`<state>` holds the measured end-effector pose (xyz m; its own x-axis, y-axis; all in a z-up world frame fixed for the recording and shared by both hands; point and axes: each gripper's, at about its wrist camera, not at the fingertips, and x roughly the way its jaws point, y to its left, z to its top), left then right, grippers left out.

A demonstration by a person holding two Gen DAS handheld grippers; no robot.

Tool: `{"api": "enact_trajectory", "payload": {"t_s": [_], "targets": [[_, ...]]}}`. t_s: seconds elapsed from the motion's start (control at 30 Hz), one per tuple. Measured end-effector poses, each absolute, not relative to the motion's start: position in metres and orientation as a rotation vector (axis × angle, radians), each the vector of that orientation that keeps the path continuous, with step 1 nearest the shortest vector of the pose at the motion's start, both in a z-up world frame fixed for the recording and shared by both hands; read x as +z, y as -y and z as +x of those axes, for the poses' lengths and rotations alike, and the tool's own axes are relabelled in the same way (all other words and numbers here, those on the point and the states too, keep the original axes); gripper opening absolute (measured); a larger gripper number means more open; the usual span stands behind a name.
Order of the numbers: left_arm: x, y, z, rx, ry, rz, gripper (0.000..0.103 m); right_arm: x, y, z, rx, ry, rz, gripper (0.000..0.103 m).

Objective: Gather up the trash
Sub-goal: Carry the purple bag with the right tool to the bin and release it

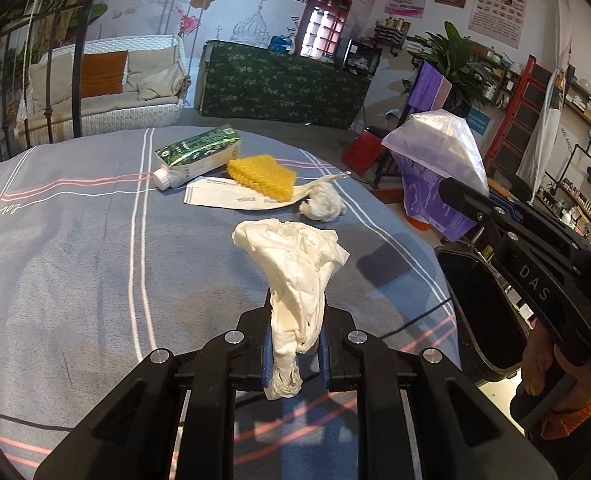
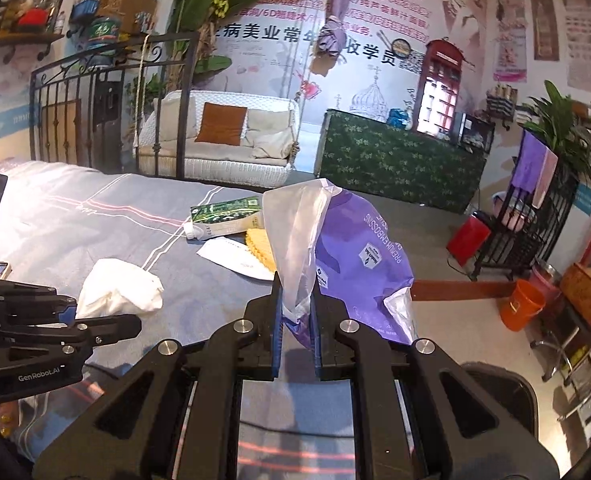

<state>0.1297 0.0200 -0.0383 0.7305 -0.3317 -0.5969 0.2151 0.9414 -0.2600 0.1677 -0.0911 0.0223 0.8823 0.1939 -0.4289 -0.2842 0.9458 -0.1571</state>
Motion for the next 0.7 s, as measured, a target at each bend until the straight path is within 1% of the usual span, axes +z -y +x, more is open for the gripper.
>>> {"api": "enact_trajectory", "payload": {"t_s": [0.53, 0.7], "targets": [[-0.037, 0.037, 0.116, -0.436, -0.676, -0.148, 0.017, 0.018, 0.189, 0.123, 0.105, -0.423, -0.023, 0.012], [-0.037, 0.060, 0.114, -0.503, -0.678, -0.136, 0.017, 0.008, 0.238, 0.120, 0.007, -0.467, 0.054, 0.012]]}}
